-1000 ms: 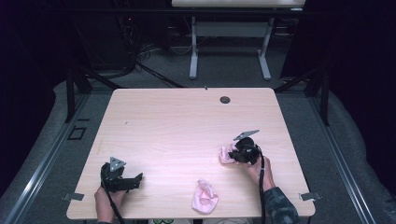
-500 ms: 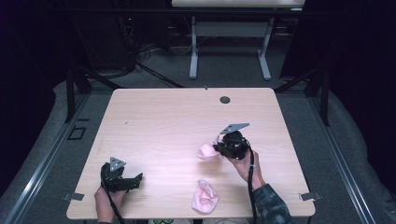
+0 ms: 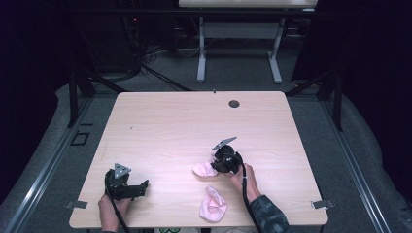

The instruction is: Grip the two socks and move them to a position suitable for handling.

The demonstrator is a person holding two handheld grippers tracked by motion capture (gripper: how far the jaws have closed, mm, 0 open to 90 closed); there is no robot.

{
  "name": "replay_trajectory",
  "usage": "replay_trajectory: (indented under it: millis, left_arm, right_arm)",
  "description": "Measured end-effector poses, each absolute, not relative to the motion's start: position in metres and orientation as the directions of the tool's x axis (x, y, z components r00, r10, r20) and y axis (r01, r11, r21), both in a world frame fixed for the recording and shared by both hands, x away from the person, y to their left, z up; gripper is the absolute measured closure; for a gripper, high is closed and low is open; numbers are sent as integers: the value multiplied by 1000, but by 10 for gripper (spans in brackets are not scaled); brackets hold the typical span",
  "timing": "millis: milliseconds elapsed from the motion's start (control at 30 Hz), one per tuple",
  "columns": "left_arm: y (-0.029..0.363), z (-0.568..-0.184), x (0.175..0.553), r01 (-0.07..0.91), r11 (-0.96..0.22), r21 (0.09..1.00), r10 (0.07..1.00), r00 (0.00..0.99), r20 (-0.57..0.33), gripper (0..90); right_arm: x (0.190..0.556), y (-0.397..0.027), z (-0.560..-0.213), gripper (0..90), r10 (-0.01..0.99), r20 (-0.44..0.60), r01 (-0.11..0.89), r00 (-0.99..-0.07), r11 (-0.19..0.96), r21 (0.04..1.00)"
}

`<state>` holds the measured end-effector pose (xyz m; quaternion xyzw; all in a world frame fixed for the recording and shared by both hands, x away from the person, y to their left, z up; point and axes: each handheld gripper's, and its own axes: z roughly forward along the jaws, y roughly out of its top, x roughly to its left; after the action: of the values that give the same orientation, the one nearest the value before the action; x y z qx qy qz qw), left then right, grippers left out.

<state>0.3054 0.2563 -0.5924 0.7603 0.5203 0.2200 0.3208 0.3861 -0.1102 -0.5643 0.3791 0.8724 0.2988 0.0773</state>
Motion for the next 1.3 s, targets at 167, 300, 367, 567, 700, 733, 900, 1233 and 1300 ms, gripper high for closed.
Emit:
replay_trajectory:
  millis: [167,300,367,567,700,733,900,1233,1300]
  left_arm:
    - [256,-592,306,651,-252,716,932,362,-1,26]
    - [256,-592,305,655,-241,716,938,347,-2,26]
    - [255,-589,303,678,-226,699,948,317,-2,37]
    - [250,-575,289,658,-161,735,939,333,-92,5]
    - [233,-566,279,637,-189,747,915,391,-102,0]
    - [229,-565,277,636,-199,745,909,405,-102,0]
    - [197,-566,263,614,-249,749,869,483,-107,0]
    - [143,-568,241,570,-359,739,790,608,-85,1]
    - [135,-568,238,565,-371,737,776,625,-89,1]
  right_arm:
    - [382,-117,-556,428,708,95,607,-700,520,600]
    - [368,-130,-533,243,711,100,592,-696,490,640]
    - [357,-138,-521,196,708,109,586,-698,477,656]
    - [323,-156,-499,128,706,85,549,-703,462,697]
    - [310,-161,-493,89,703,89,544,-706,458,703]
    - [304,-163,-491,54,696,99,543,-711,454,706]
    - [289,-162,-495,0,705,92,550,-703,456,700]
    - [270,-152,-514,136,673,113,547,-731,479,686]
    - [268,-151,-515,153,670,120,552,-733,483,680]
